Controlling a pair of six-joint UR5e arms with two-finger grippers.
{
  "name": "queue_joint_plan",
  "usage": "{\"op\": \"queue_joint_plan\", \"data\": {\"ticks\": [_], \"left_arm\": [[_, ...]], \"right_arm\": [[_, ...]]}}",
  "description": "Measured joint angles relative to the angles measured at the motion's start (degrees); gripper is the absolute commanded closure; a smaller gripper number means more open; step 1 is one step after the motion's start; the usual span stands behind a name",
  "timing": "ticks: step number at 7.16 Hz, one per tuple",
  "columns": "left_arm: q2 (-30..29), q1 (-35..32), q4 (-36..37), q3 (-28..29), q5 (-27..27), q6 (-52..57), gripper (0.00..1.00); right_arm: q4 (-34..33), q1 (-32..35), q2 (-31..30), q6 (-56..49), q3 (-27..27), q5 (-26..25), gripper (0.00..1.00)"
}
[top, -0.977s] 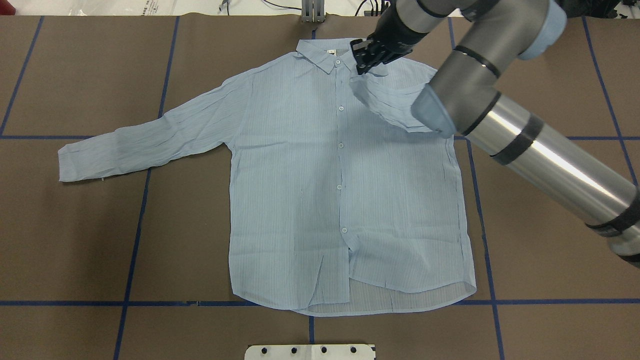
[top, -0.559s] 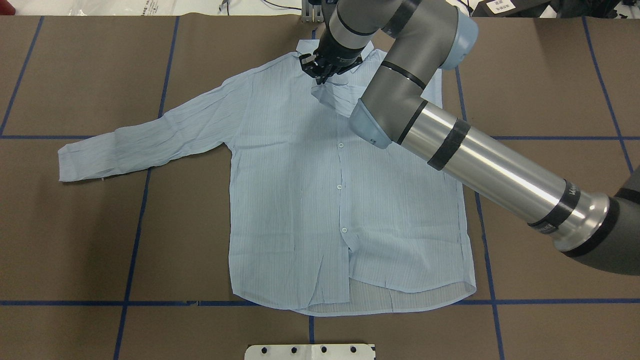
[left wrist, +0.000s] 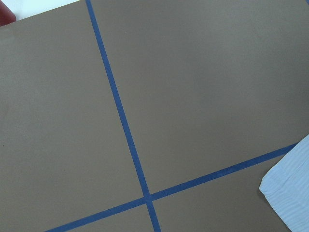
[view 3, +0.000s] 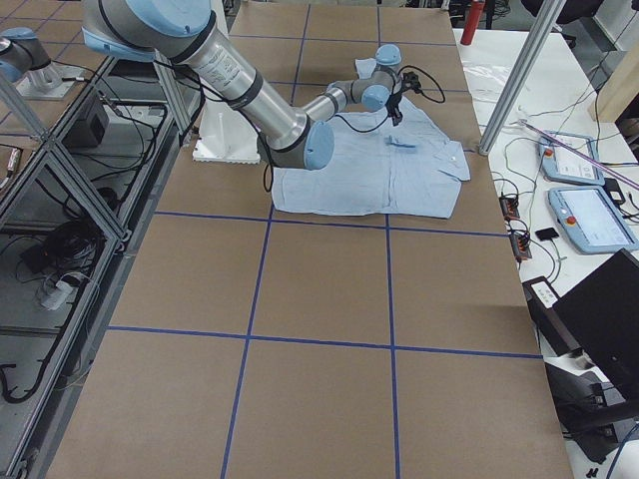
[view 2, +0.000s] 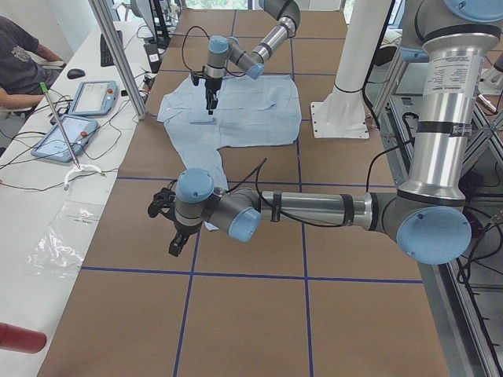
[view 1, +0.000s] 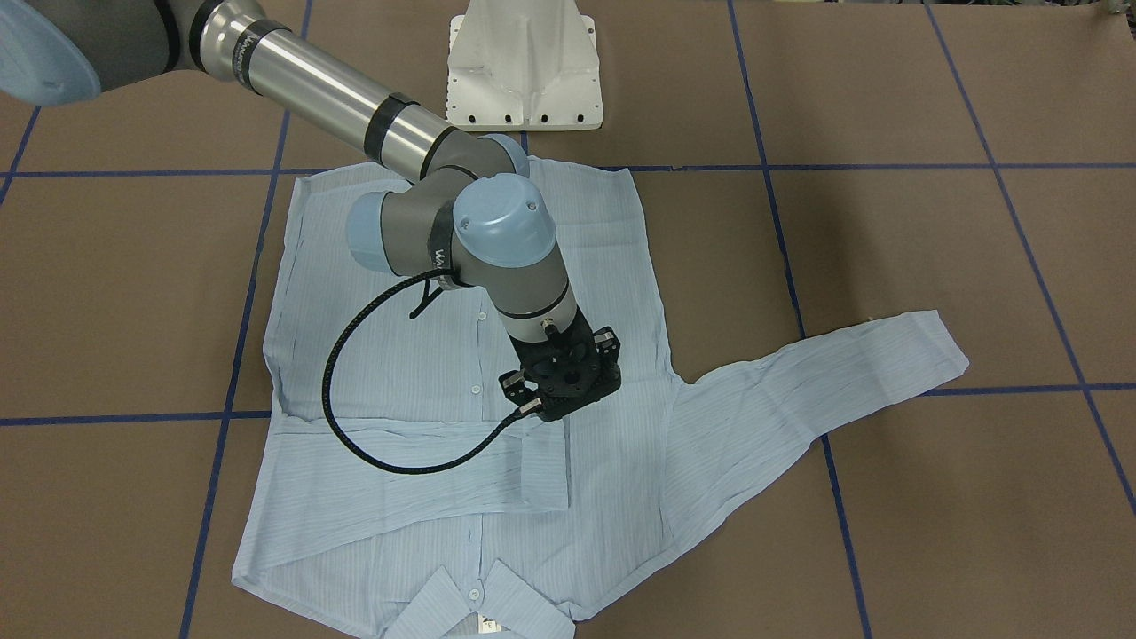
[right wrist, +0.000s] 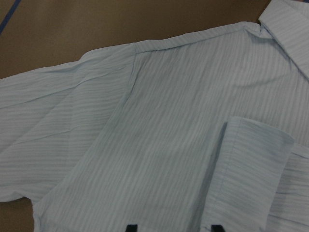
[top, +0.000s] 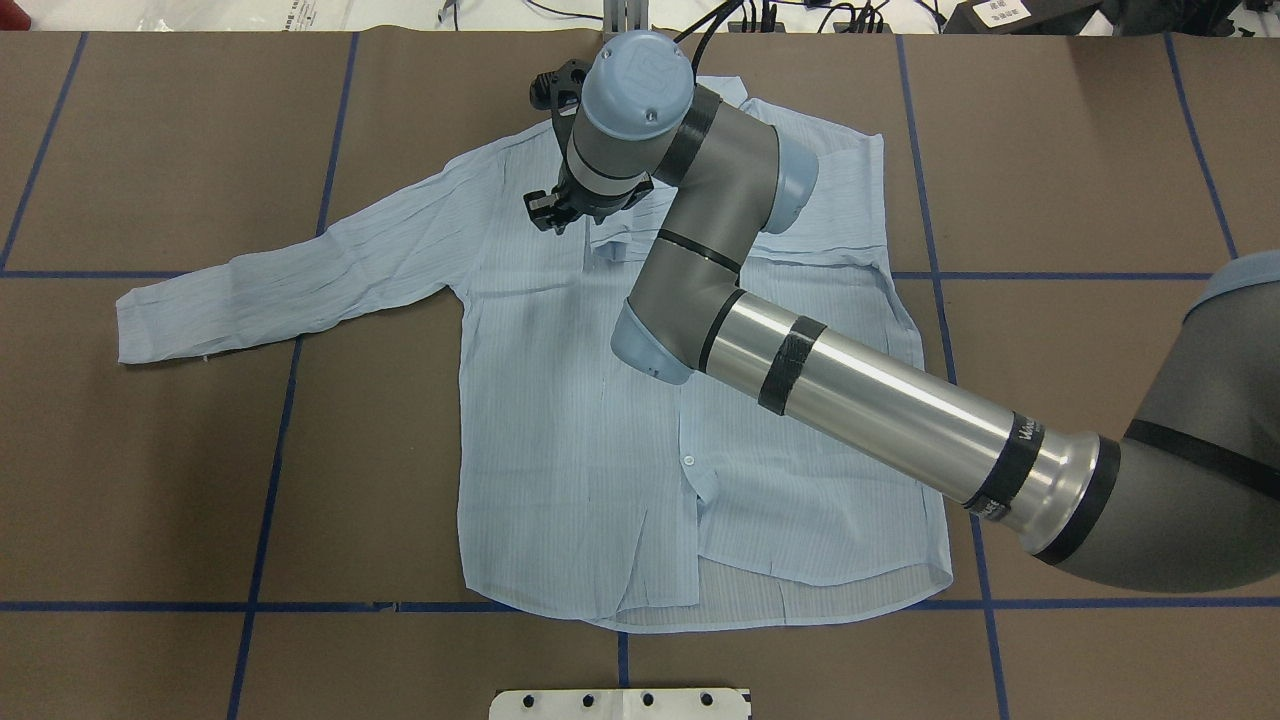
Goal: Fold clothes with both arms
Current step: 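Carry the grasped cuff with the right gripper across toward the collar, then lay the sleeve across the shirt body near the collar with the right gripper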
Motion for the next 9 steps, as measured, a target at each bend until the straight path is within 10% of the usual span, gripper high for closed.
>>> {"op": "queue_joint_plan", "data": {"ticks": [9], "left_arm": [[-1.9, 16.8, -14.6, 0.2, 6.5, -28.3, 0.00]], "right_arm": [[0.9, -1.1, -2.5, 14.3, -3.5, -6.8, 0.01]]}}
